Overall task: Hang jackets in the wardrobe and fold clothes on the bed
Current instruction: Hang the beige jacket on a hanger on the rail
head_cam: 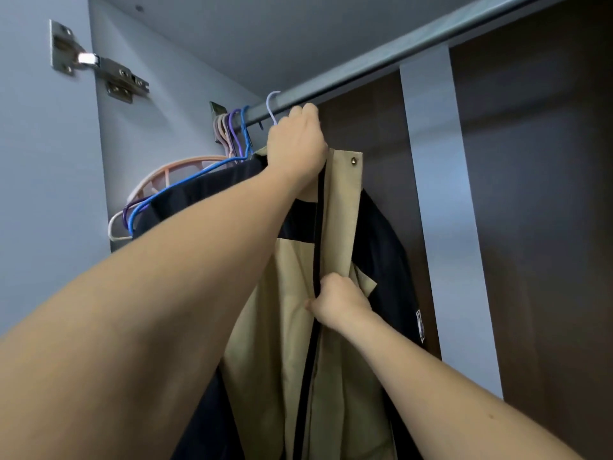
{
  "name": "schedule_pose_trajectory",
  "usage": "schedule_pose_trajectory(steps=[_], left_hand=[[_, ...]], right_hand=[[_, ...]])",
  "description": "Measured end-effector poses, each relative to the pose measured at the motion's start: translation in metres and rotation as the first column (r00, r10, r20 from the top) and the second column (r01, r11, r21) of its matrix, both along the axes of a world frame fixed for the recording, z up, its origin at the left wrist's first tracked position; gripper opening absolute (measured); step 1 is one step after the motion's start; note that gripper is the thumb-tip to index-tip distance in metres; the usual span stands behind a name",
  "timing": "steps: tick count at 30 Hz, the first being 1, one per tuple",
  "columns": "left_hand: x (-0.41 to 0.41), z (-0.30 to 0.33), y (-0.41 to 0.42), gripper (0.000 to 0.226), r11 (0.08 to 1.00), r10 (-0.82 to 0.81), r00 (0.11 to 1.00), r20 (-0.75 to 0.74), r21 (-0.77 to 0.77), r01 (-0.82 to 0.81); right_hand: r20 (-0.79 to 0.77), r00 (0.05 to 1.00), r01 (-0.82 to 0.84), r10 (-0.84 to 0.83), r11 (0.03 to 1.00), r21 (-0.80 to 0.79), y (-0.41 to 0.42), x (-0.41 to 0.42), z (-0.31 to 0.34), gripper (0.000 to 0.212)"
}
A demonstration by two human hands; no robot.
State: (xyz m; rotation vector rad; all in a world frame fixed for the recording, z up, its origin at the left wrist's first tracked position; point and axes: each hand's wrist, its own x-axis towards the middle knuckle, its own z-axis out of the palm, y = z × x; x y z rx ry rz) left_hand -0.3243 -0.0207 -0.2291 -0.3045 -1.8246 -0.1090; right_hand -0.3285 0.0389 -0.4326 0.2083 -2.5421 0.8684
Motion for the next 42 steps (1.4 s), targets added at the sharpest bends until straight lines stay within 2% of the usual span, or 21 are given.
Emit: schedule_pose_trajectory(steps=[3, 4, 6, 8, 10, 11, 13, 15, 17, 20, 23, 27, 29, 30, 32, 34, 37, 42], left_hand=[[0.005, -0.012, -0.004, 0.017, 0.992, -0.123, 0.992, 0.016, 0.019, 0.123], [0.008, -0.014, -0.005, 0.015, 0.989, -0.149, 0.988, 0.028, 0.015, 0.149], [0.012, -0.018, -0.008, 0.01, 0.982, -0.185, 0.982, 0.047, -0.025, 0.186], [0.015, -0.021, -0.014, 0.015, 0.974, -0.179, 0.982, 0.066, -0.126, 0.186], [0.018, -0.024, -0.027, 0.022, 0.945, -0.126, 0.986, 0.112, -0.29, 0.153], [0.019, -0.025, -0.034, 0.023, 0.915, -0.08, 0.99, 0.118, -0.386, 0.119], [0.018, -0.029, -0.048, 0.022, 0.831, 0.049, 0.994, 0.098, -0.557, 0.014], [0.014, -0.03, -0.056, 0.02, 0.766, 0.158, 0.982, 0.104, -0.64, -0.055], [0.016, -0.024, -0.058, 0.016, 0.811, 0.103, 0.976, 0.19, -0.584, 0.028], [0.02, -0.006, -0.058, 0.021, 0.934, -0.127, 0.94, 0.316, -0.281, 0.221], [0.022, 0.009, -0.057, 0.028, 0.945, -0.223, 0.855, 0.468, -0.112, 0.308], [0.023, 0.019, -0.052, 0.029, 0.95, -0.242, 0.849, 0.47, -0.063, 0.306], [0.022, 0.019, -0.051, 0.037, 0.947, -0.261, 0.84, 0.476, -0.044, 0.319], [0.022, 0.019, -0.051, 0.039, 0.948, -0.259, 0.836, 0.483, -0.036, 0.315], [0.019, 0.019, -0.05, 0.03, 0.952, -0.265, 0.838, 0.476, -0.009, 0.307], [0.015, 0.019, -0.049, 0.025, 0.952, -0.275, 0.839, 0.469, 0.009, 0.307], [0.006, 0.017, -0.049, 0.037, 0.971, -0.196, 0.854, 0.482, -0.027, 0.238], [-0.008, 0.014, -0.038, 0.034, 0.995, 0.006, 0.909, 0.417, -0.096, 0.038]], right_hand=[[0.012, 1.0, -0.025, 0.026, 0.995, -0.093, 0.01, -0.002, 0.002, 0.028], [-0.028, 1.0, -0.016, 0.012, 0.988, -0.155, 0.013, -0.002, 0.005, 0.031], [-0.172, 0.977, 0.081, -0.127, 0.964, -0.255, 0.022, -0.008, 0.017, 0.036], [-0.252, 0.947, 0.087, -0.198, 0.916, -0.391, 0.034, -0.013, 0.036, 0.048], [-0.247, 0.962, -0.034, -0.119, 0.842, -0.538, 0.045, -0.016, 0.059, 0.049], [-0.258, 0.964, -0.092, -0.069, 0.819, -0.566, 0.05, -0.018, 0.069, 0.042], [-0.311, 0.949, -0.128, -0.044, 0.85, -0.511, 0.057, -0.019, 0.085, 0.026], [-0.375, 0.925, -0.128, -0.06, 0.881, -0.455, 0.06, -0.016, 0.097, 0.023], [-0.422, 0.905, -0.159, -0.053, 0.878, -0.451, 0.06, -0.013, 0.106, 0.028], [-0.457, 0.889, -0.236, 0.001, 0.858, -0.456, 0.052, -0.005, 0.114, 0.027], [-0.546, 0.836, -0.177, -0.05, 0.918, -0.355, 0.04, 0.0, 0.116, 0.03], [-0.667, 0.739, -0.081, -0.093, 0.971, -0.225, 0.032, -0.001, 0.117, 0.025], [-0.658, 0.752, -0.095, -0.037, 0.982, -0.163, 0.029, -0.003, 0.116, 0.022], [-0.635, 0.772, -0.101, 0.0, 0.987, -0.124, 0.027, -0.004, 0.114, 0.031], [-0.604, 0.796, -0.1, 0.048, 0.994, -0.054, 0.025, -0.006, 0.108, 0.045], [-0.598, 0.799, -0.082, 0.07, 0.997, 0.007, 0.025, -0.007, 0.103, 0.048], [-0.559, 0.825, -0.038, 0.089, 0.994, 0.102, 0.027, -0.007, 0.096, 0.051], [-0.489, 0.863, -0.023, 0.125, 0.977, 0.21, 0.031, -0.006, 0.089, 0.053]])
